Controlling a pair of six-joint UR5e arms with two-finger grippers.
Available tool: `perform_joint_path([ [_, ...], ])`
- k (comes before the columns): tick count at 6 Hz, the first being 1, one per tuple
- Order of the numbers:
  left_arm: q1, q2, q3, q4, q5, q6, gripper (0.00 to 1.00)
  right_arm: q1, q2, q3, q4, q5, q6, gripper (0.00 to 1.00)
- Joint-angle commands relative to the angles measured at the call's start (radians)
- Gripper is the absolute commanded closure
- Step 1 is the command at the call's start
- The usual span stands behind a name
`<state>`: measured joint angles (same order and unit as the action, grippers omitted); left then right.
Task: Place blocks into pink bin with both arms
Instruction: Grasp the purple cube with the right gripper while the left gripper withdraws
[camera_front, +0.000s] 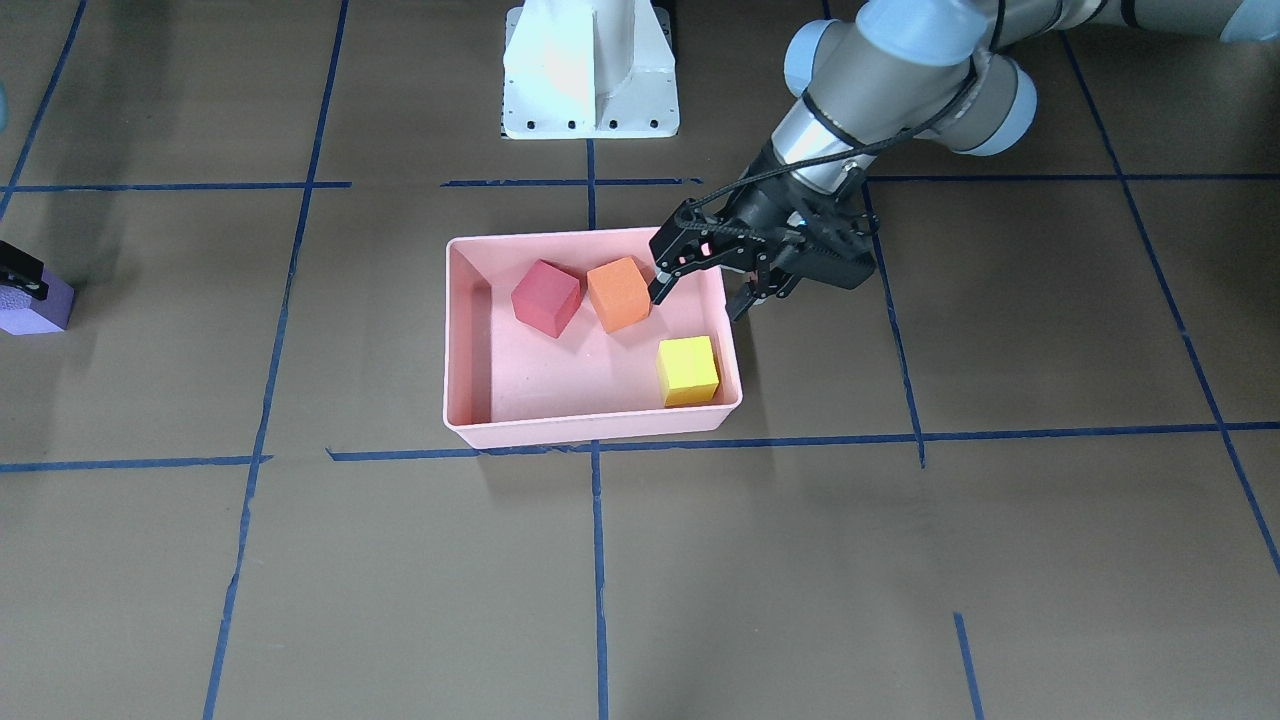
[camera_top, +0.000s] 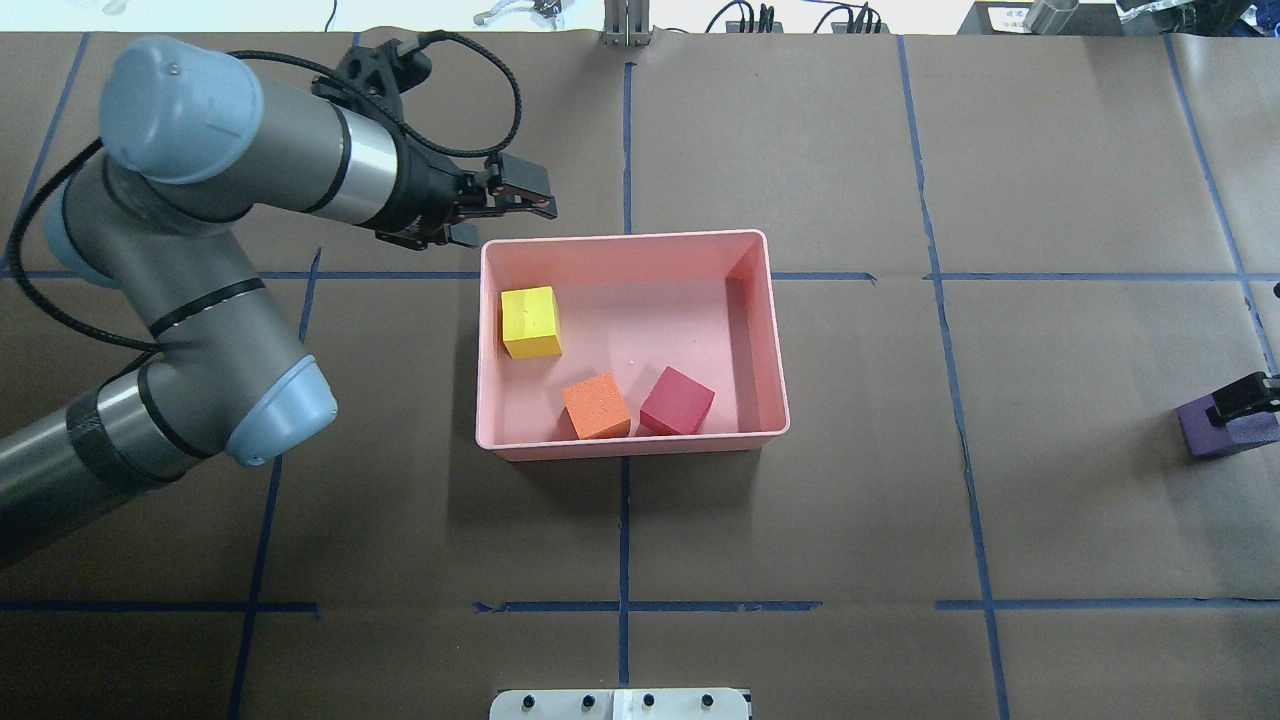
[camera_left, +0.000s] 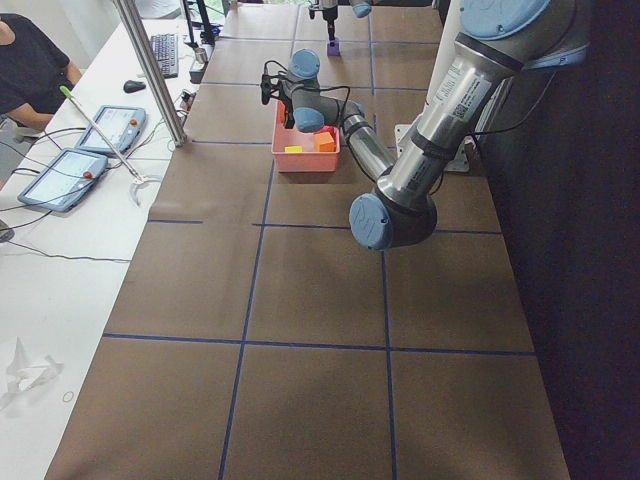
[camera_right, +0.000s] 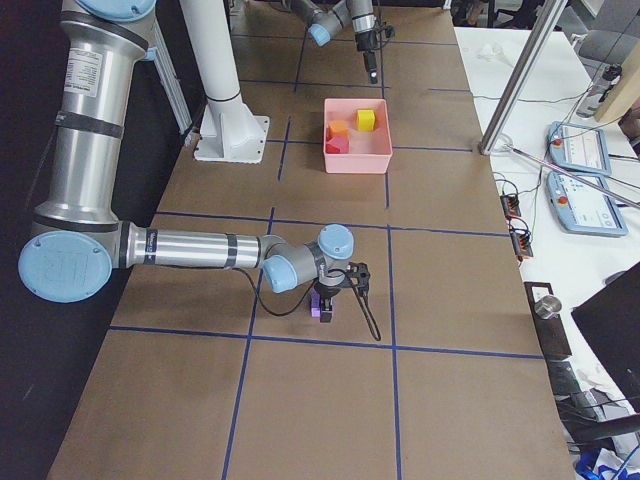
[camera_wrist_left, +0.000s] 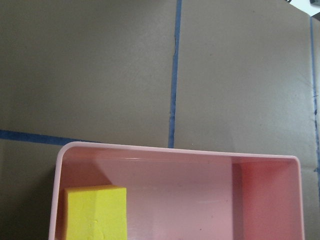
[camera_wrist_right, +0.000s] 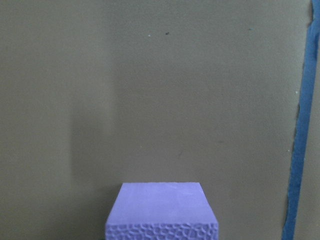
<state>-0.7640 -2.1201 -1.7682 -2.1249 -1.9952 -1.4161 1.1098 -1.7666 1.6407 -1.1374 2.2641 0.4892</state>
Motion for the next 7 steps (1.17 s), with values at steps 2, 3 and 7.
perform_joint_path([
  [2,-0.098,0.152,-0.080,-0.003,-0.087,0.038,0.00,-0.008,0.001,0.001,0.002,0.026,0.000,0.55],
  [3,-0.166,0.220,-0.080,0.000,-0.170,0.171,0.00,-0.010,0.001,0.002,0.002,0.028,0.000,0.87],
  [7,-0.424,0.586,-0.054,0.008,-0.286,0.883,0.00,-0.021,0.154,0.088,-0.008,0.081,0.196,0.98],
])
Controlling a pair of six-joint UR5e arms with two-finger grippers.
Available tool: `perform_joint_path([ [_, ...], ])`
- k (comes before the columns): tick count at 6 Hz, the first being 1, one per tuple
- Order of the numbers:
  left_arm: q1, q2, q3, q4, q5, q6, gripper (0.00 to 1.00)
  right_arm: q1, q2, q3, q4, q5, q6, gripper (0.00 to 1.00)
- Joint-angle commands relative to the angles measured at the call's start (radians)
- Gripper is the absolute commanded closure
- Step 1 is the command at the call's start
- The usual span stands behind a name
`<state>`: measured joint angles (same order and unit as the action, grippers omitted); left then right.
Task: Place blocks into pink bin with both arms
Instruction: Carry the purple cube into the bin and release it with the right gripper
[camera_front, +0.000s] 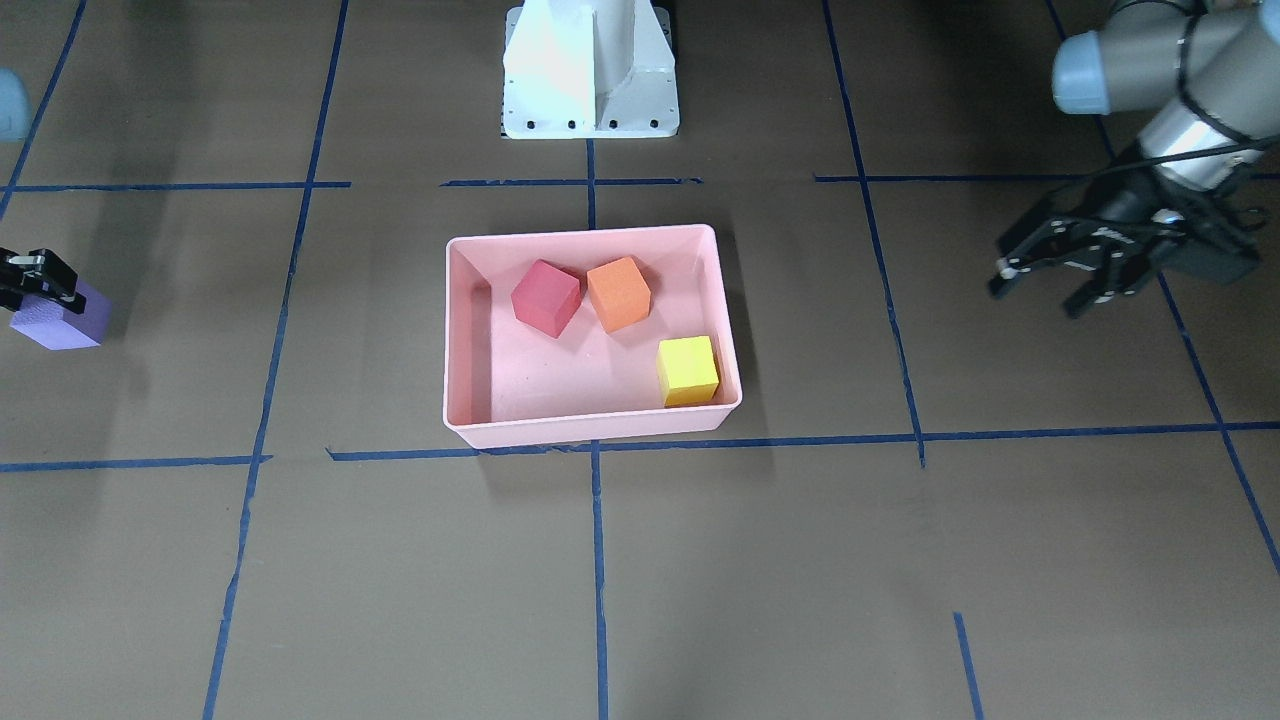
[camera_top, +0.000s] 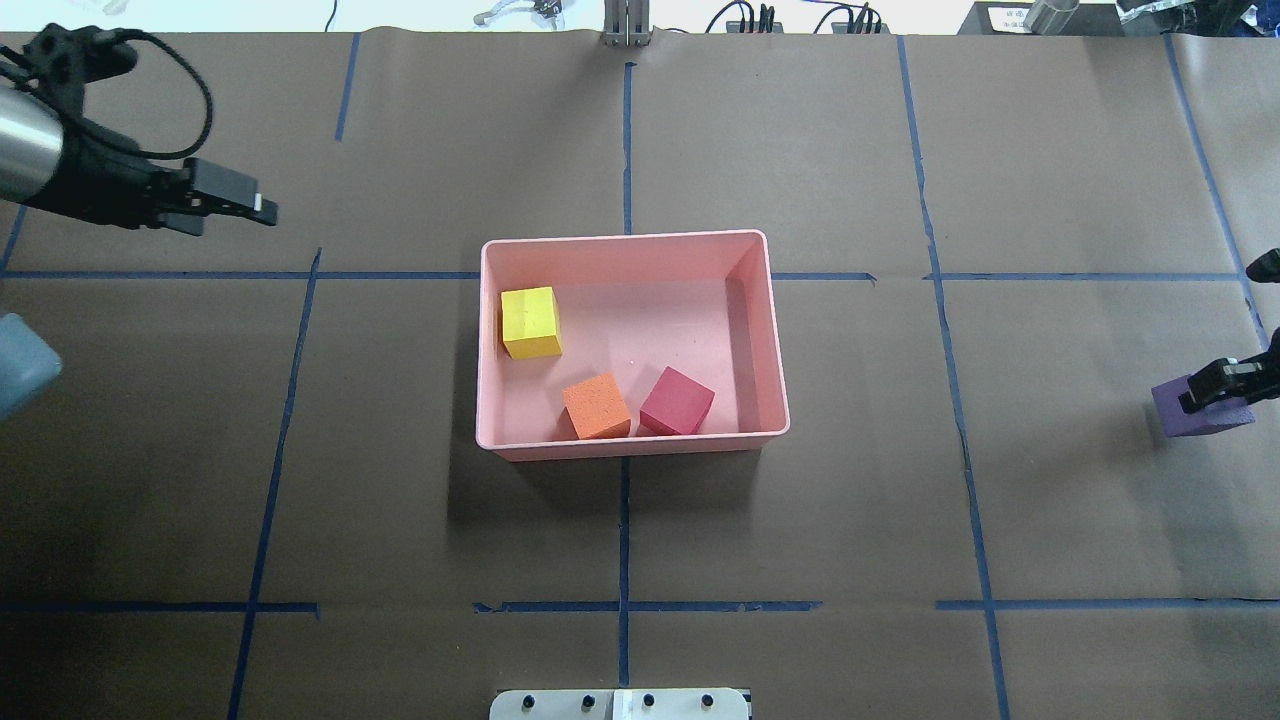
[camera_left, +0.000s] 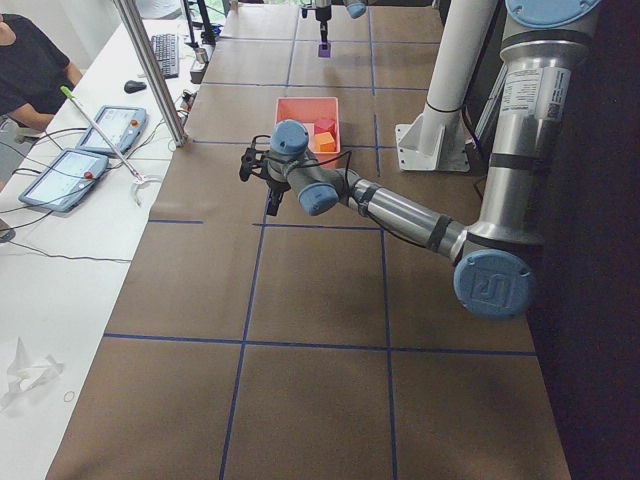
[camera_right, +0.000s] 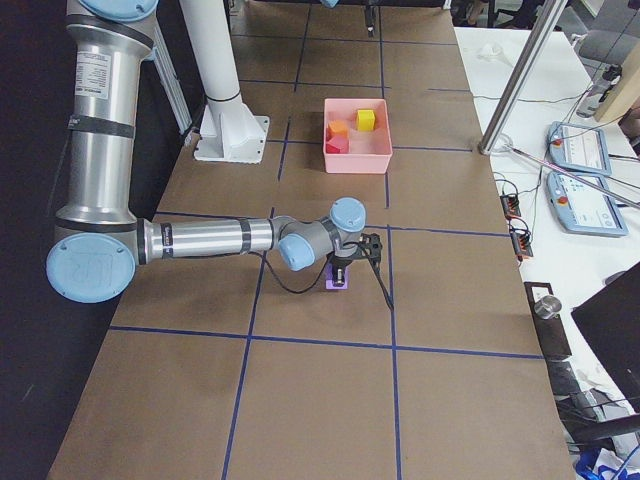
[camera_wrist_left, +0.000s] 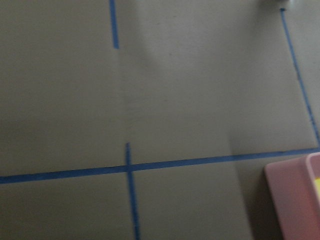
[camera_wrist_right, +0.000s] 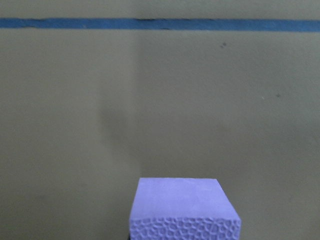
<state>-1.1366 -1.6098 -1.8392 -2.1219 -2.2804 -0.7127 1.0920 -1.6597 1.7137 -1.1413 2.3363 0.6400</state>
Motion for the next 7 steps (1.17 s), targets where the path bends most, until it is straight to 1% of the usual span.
perform_joint_path([
  [1,-0.111,0.100,0.056,0.010,-0.001,0.310,0.00,-0.032,0.098,0.052,-0.005,0.015,0.173,0.97],
  [2,-0.173,0.134,0.105,0.011,-0.001,0.475,0.00,-0.085,0.177,0.093,-0.006,0.005,0.352,0.97],
  [3,-0.214,0.136,0.159,0.014,-0.001,0.565,0.00,-0.156,0.290,0.098,-0.008,-0.033,0.541,0.97],
  [4,-0.256,0.133,0.187,0.081,-0.001,0.664,0.00,-0.217,0.381,0.098,-0.040,-0.064,0.670,0.96],
  [5,-0.297,0.088,0.186,0.185,-0.001,0.770,0.00,-0.251,0.503,0.112,-0.163,-0.104,0.729,0.96],
  [6,-0.304,0.068,0.187,0.197,-0.002,0.768,0.00,-0.336,0.590,0.141,-0.275,-0.188,0.775,0.96],
  [7,-0.302,0.068,0.189,0.197,-0.004,0.765,0.00,-0.437,0.642,0.133,-0.287,-0.286,0.855,0.95],
])
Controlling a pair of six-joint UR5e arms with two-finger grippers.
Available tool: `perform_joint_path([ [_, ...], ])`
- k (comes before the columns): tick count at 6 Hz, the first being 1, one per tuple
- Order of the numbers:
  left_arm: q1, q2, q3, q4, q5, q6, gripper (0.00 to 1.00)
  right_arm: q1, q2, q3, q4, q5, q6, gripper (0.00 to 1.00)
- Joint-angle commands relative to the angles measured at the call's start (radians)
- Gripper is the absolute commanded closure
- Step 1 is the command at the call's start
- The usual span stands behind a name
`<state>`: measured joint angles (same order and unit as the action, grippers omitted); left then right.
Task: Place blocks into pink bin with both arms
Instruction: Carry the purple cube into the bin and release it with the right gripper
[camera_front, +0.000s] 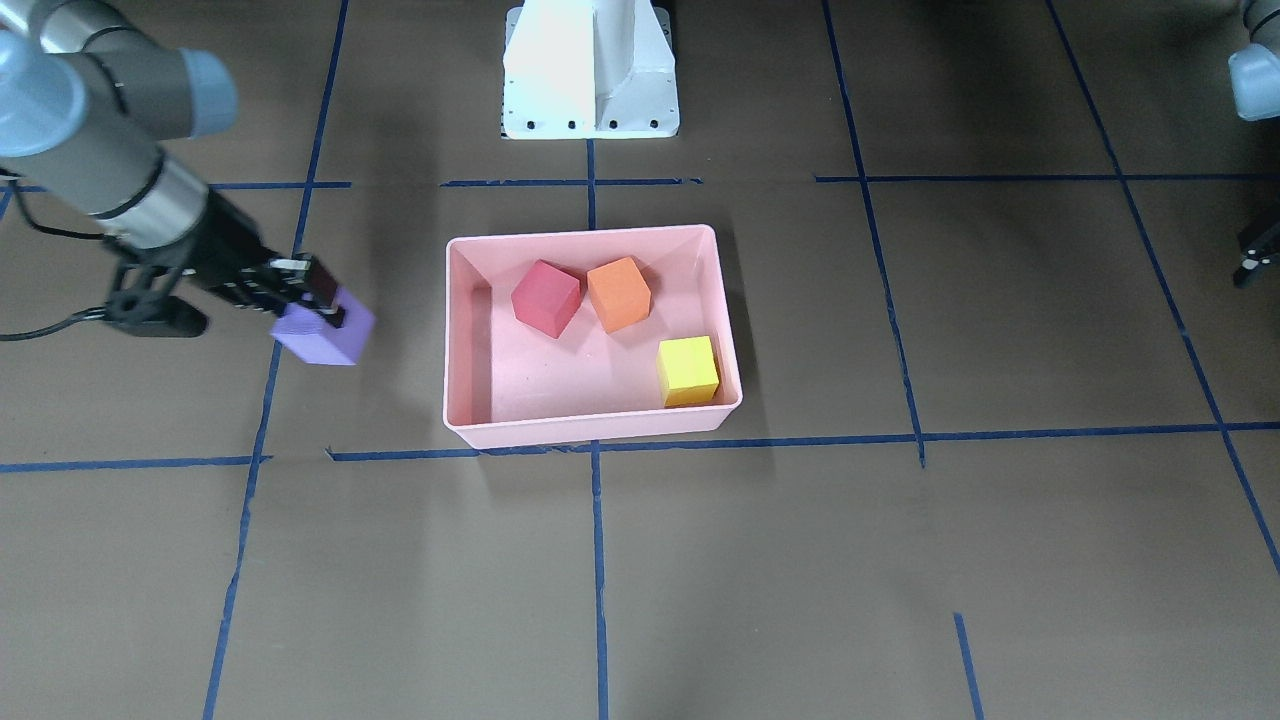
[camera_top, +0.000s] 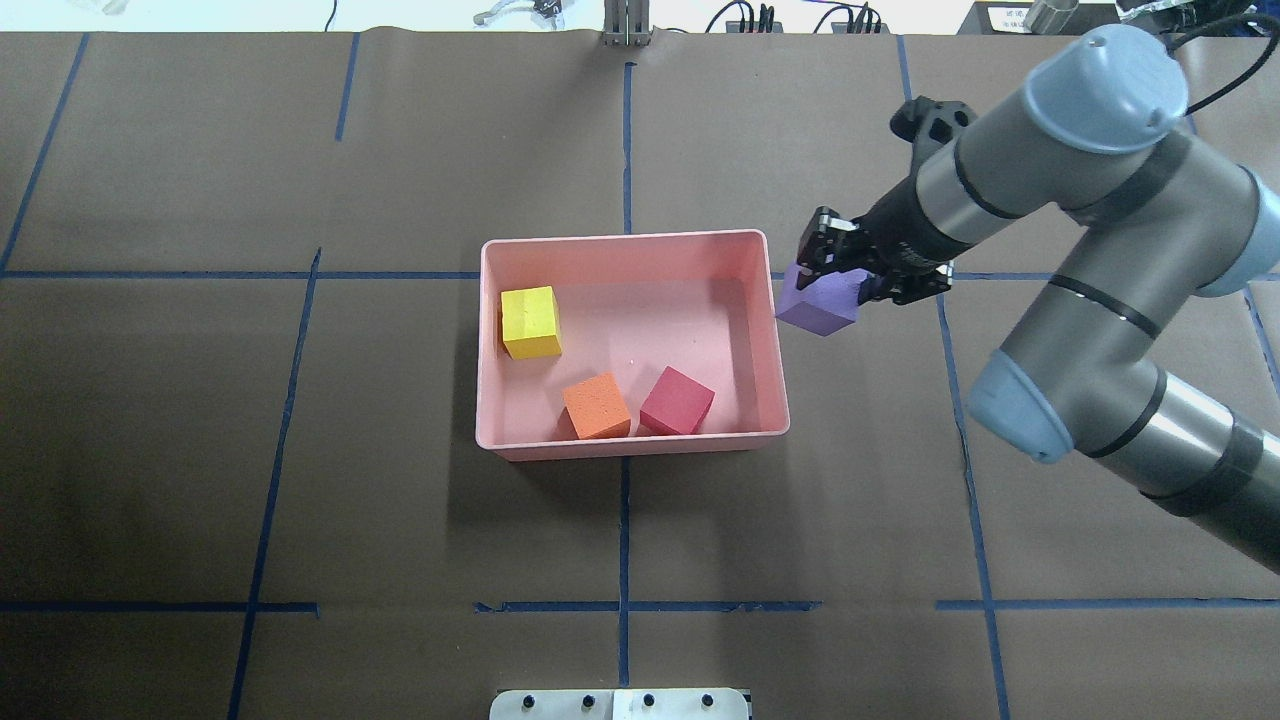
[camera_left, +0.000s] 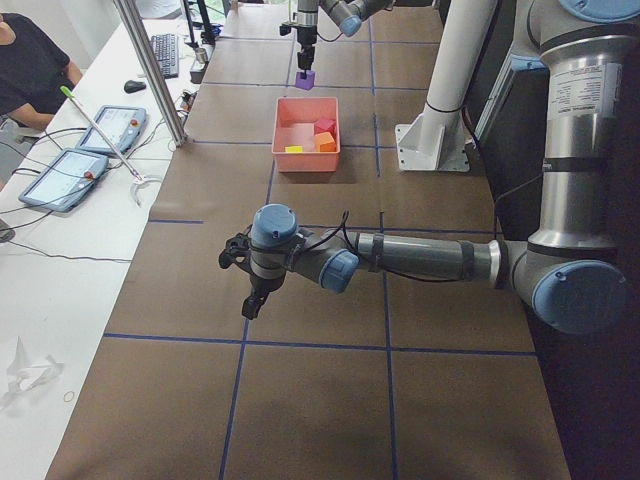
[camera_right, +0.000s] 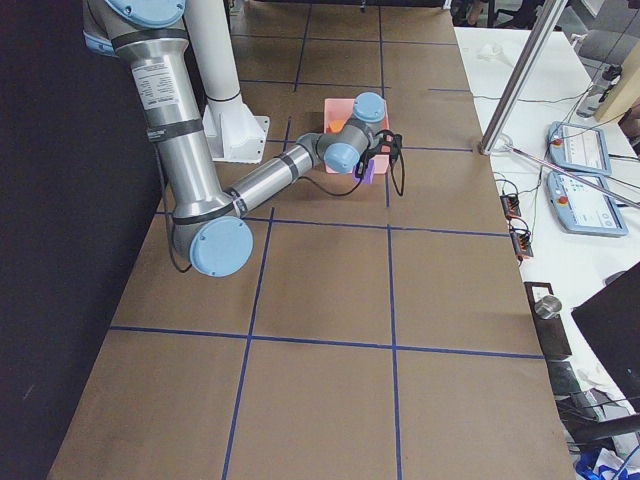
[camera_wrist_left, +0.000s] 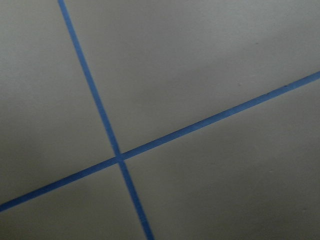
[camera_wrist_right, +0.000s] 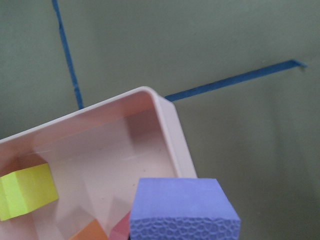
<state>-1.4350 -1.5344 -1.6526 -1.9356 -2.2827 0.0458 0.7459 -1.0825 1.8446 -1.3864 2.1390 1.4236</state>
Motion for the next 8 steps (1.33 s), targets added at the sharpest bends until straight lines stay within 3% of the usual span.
perform_joint_path([
  [1,-0.004,-0.009,0.008,0.010,-0.003,-0.001,0.00,-0.135,0.088,-0.001,-0.042,-0.144,0.083,0.79],
  [2,-0.004,-0.010,0.010,0.010,-0.003,-0.001,0.00,-0.154,0.090,-0.007,-0.043,-0.152,0.084,0.23],
  [3,-0.004,-0.012,0.011,0.012,-0.004,-0.003,0.00,-0.157,0.125,-0.049,-0.042,-0.174,0.086,0.19],
  [4,-0.004,-0.010,0.011,0.012,-0.006,-0.003,0.00,-0.157,0.162,-0.095,-0.042,-0.174,0.086,0.06],
  [5,-0.004,-0.010,0.011,0.012,-0.008,-0.015,0.00,-0.155,0.162,-0.096,-0.042,-0.174,0.084,0.01],
  [6,-0.004,-0.010,0.013,0.012,-0.009,-0.015,0.00,-0.122,0.148,-0.081,-0.043,-0.163,0.081,0.01],
  [8,-0.004,-0.006,0.011,0.053,-0.030,-0.017,0.00,0.007,0.008,0.049,-0.045,-0.143,0.066,0.00],
])
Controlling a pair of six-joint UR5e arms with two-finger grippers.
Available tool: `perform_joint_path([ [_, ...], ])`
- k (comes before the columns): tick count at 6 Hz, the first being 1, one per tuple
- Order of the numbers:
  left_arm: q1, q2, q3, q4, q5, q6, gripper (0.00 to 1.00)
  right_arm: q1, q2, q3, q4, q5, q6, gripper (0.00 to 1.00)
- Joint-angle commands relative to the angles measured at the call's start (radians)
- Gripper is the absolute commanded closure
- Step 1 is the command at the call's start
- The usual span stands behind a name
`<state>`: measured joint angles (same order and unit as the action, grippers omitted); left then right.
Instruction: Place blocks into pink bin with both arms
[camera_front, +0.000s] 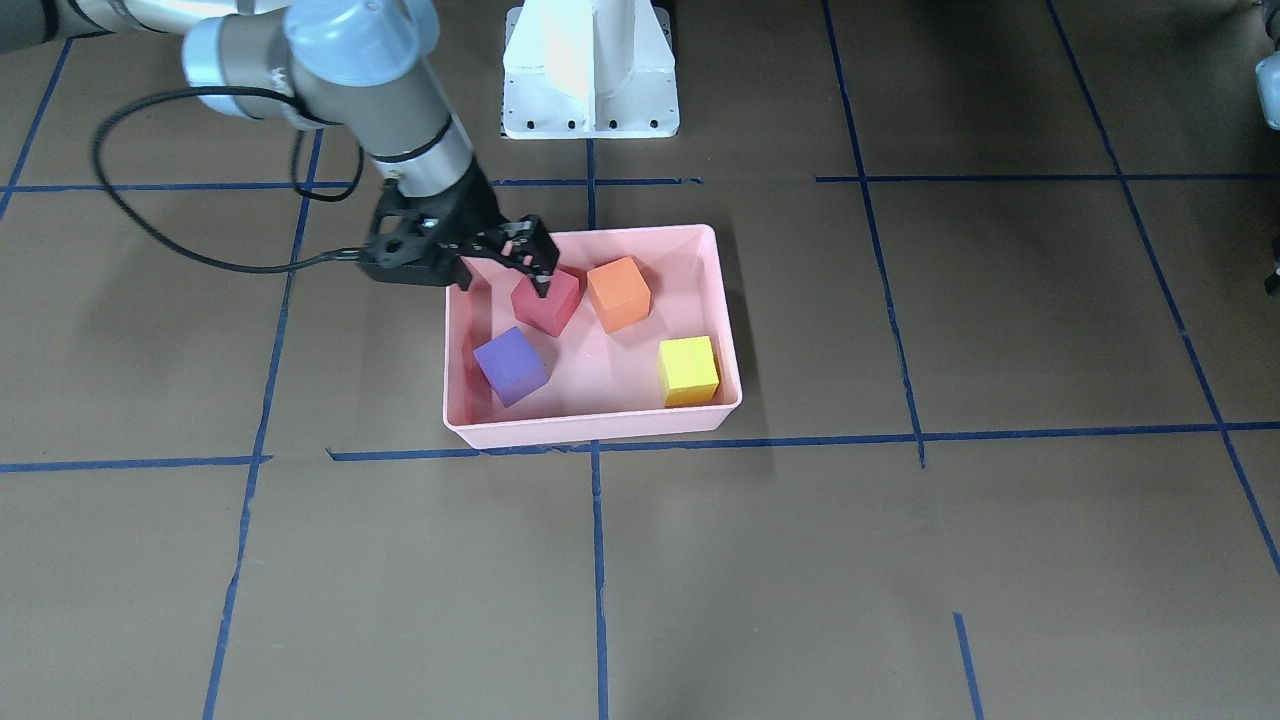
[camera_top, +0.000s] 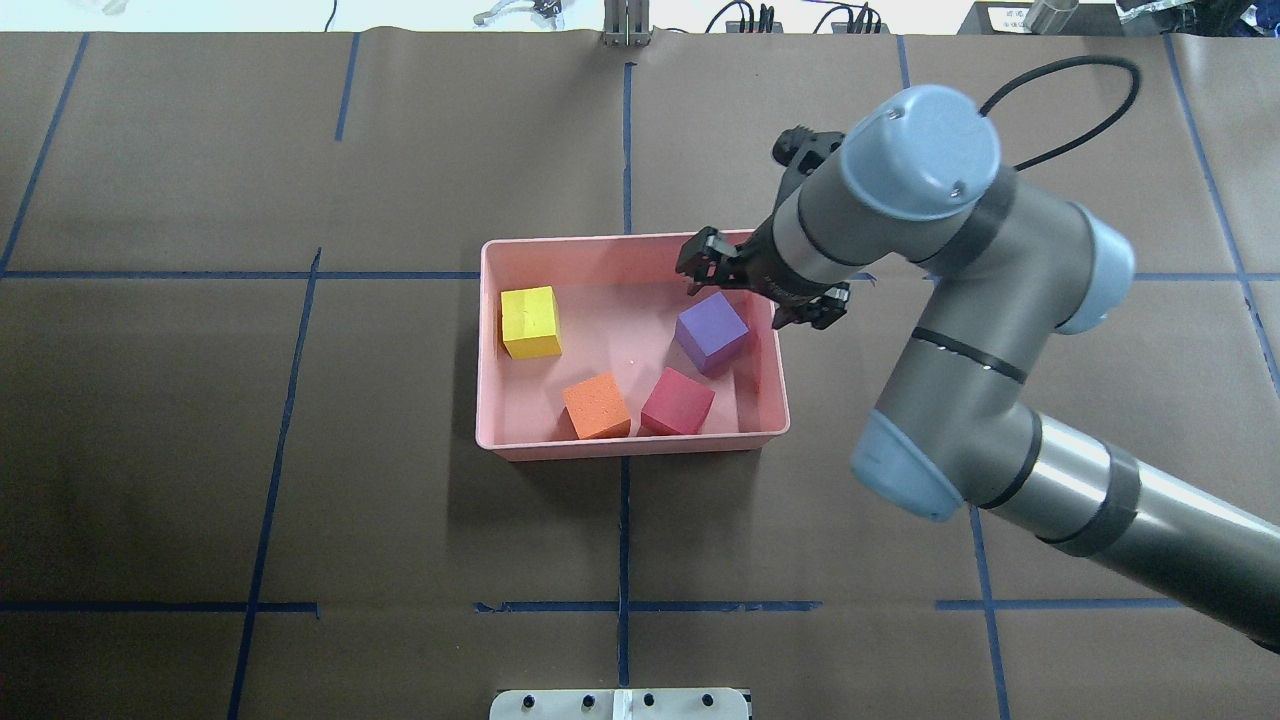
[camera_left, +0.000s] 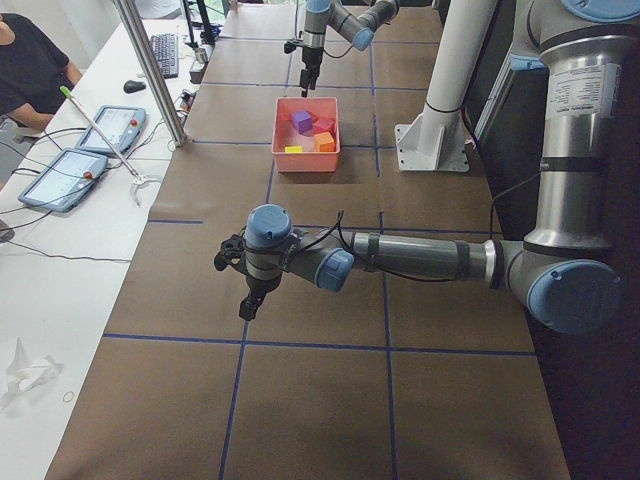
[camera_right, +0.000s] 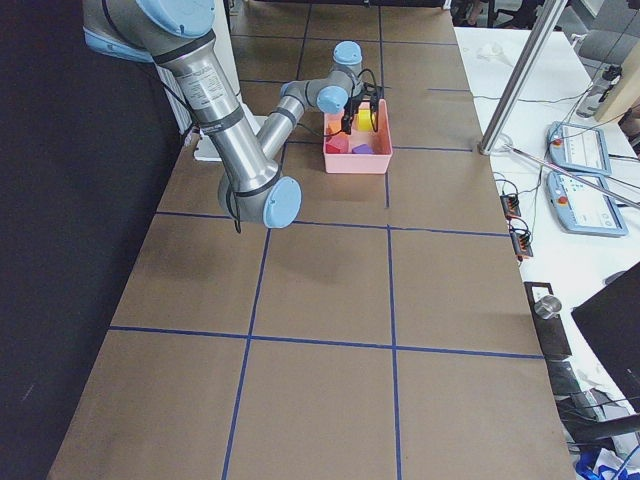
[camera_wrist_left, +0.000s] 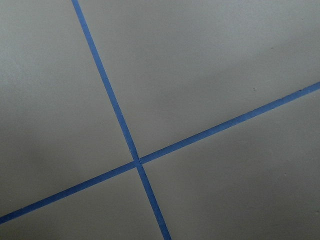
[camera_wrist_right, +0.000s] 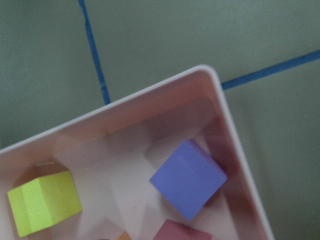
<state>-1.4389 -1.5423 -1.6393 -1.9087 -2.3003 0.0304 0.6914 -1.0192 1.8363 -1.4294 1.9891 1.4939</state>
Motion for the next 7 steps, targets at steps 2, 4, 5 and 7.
perform_joint_path([
  [2,-0.044,-0.004,-0.016,0.138,-0.096,0.003,0.00,0.123,-0.245,0.188,-0.014,0.089,-0.131,0.00],
  [4,-0.041,-0.004,-0.008,0.140,-0.094,0.003,0.00,0.204,-0.447,0.235,-0.003,0.120,-0.373,0.00],
  [5,-0.032,-0.030,-0.011,0.178,-0.090,0.003,0.00,0.303,-0.499,0.232,-0.008,0.208,-0.496,0.00],
  [7,-0.058,-0.062,-0.010,0.218,-0.087,0.017,0.00,0.538,-0.689,0.212,-0.014,0.330,-0.927,0.00],
])
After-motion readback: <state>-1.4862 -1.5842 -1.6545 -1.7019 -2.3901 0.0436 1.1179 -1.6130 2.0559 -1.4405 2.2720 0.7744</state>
